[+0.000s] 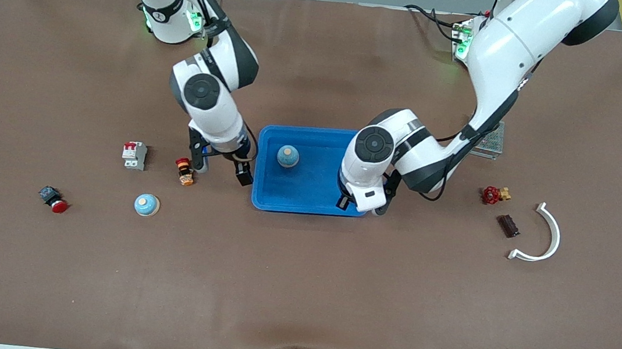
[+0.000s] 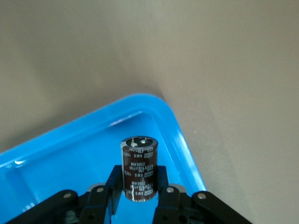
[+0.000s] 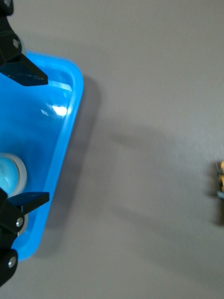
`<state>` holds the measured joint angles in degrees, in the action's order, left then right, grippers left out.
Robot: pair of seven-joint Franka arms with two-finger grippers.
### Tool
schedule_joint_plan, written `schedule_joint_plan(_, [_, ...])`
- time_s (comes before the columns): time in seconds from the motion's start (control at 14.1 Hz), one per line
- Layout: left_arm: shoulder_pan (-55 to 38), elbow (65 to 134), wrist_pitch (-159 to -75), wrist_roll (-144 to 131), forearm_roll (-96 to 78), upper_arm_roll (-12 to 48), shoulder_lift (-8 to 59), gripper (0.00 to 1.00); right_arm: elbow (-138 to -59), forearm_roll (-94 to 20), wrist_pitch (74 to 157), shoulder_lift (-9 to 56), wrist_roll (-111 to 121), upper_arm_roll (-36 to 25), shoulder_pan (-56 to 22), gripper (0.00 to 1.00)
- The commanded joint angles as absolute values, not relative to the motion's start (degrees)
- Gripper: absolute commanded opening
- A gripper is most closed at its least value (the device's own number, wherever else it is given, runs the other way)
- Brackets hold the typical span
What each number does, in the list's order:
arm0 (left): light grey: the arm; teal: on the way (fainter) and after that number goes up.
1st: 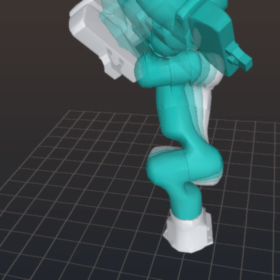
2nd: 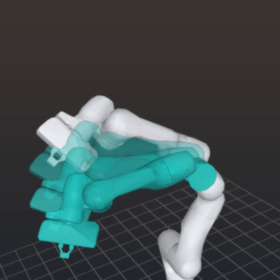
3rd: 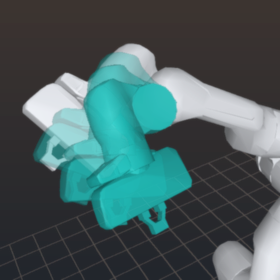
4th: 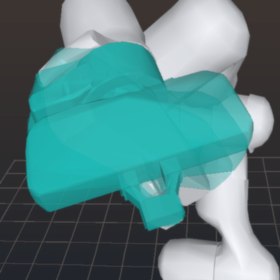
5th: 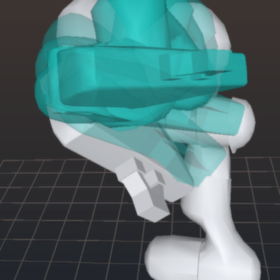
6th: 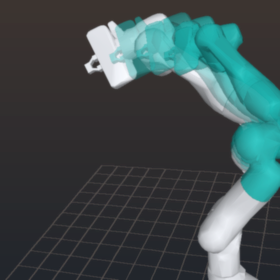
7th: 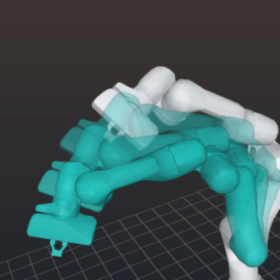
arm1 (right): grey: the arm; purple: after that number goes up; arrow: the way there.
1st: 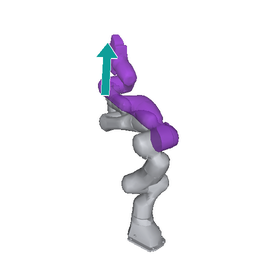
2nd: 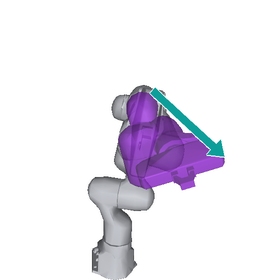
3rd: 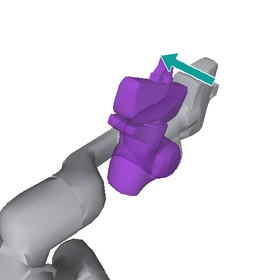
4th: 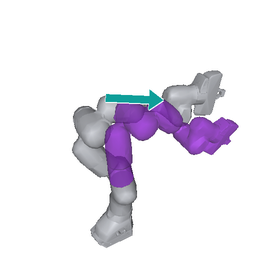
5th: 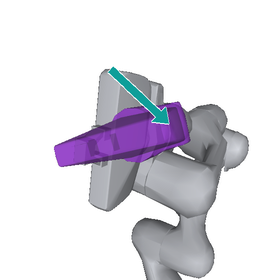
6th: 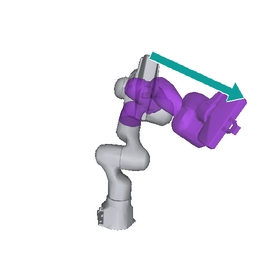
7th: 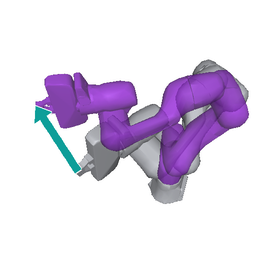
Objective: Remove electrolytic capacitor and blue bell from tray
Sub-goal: 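Grasp the second capacitor with the left gripper while the right grasps the bell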
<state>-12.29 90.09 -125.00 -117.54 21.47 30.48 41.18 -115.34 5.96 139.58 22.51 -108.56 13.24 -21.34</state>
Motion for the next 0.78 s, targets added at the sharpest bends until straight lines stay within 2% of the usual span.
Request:
schedule_joint_plan(0.0, [-9.77,91.76,-119.81,-116.46,19.26,31.20,35.08,0.00,-115.31,12.29,138.60,23.29,-118.26,12.57,-24.34,1.00])
schedule_joint_plan(0.35, [1.29,93.33,-109.44,-112.50,15.29,36.28,31.73,0.00,-115.22,14.67,139.66,23.81,-130.87,12.48,-28.30,1.00])
schedule_joint_plan(0.5, [7.79,96.57,-108.90,-112.76,15.29,39.62,30.86,0.00,-115.23,15.03,139.83,24.52,-130.87,12.48,-28.56,1.00])
schedule_joint_plan(0.71, [18.33,101.50,-108.90,-111.89,15.73,45.33,29.80,0.00,-115.58,15.12,144.39,25.31,-131.57,12.48,-29.44,1.00])
